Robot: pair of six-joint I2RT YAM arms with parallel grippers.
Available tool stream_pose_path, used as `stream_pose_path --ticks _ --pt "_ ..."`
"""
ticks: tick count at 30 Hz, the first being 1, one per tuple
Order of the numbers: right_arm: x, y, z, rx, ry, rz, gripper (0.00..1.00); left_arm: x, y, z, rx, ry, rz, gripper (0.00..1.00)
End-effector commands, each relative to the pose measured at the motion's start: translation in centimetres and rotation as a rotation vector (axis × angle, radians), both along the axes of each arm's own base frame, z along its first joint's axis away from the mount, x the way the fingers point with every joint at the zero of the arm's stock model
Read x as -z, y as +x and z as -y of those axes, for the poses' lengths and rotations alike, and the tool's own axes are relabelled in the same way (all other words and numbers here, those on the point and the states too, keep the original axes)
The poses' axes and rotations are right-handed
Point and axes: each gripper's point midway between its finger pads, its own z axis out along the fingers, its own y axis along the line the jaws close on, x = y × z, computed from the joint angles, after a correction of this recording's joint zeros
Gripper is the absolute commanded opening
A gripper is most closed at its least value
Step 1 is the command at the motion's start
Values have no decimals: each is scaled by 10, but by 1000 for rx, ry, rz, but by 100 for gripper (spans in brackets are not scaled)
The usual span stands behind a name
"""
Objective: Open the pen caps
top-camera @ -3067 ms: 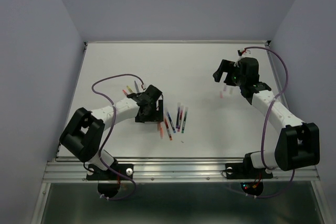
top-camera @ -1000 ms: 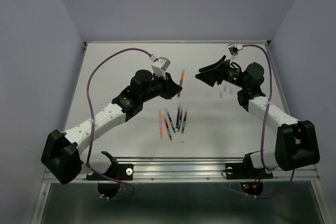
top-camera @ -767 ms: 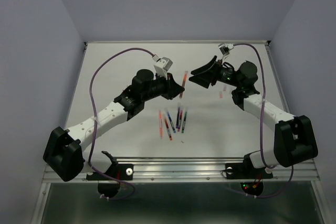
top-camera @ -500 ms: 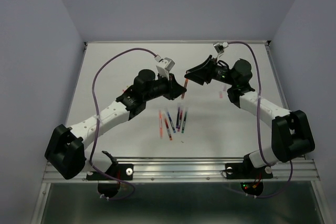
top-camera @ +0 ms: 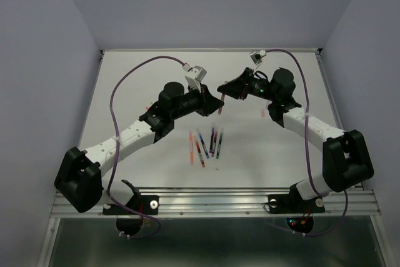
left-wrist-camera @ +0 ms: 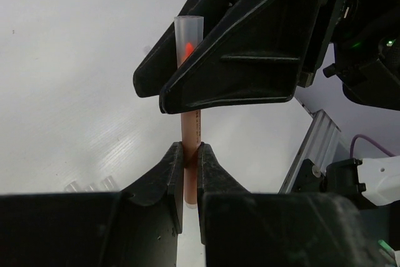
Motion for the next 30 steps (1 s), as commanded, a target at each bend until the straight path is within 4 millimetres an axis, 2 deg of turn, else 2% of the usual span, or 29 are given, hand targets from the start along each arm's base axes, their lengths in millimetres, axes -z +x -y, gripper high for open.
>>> stream_pose_path --ticks 1,2,7,10,13,15,16,18,19,21,22,25,26,27,30 --pt "-20 3 -3 12 8 68 26 -22 -2 3 8 -63 57 0" --pt "-20 3 -2 17 9 70 19 -20 -2 4 11 -62 54 0" --pt "-27 6 0 46 13 95 15 -11 -2 3 9 -53 29 0" --pt "-28 11 2 77 14 100 2 -6 -6 5 27 -52 9 0" --pt "-32 24 7 155 24 103 1 7 -18 9 74 -43 -32 0" --pt "-41 35 10 207 35 119 1 28 -32 12 117 -27 -91 0" --pt "-42 39 11 227 39 117 1 46 -44 13 146 -12 -141 0" --pt "-47 49 12 261 42 121 1 64 -58 13 180 7 -195 0" --pt "-57 61 22 312 57 130 1 72 -65 12 190 13 -221 0" --pt "-61 77 31 354 62 127 1 95 -84 7 205 34 -296 0" --pt "-69 87 42 385 79 127 1 100 -90 5 206 38 -314 0" --pt "-71 105 55 422 89 116 1 108 -110 0 220 42 -329 0" --pt "-75 109 60 430 94 119 1 101 -116 -1 229 29 -309 0" --pt "-80 116 70 452 100 128 1 104 -118 -3 212 32 -307 0" --pt "-87 126 83 495 114 132 1 99 -128 -5 225 12 -308 0"
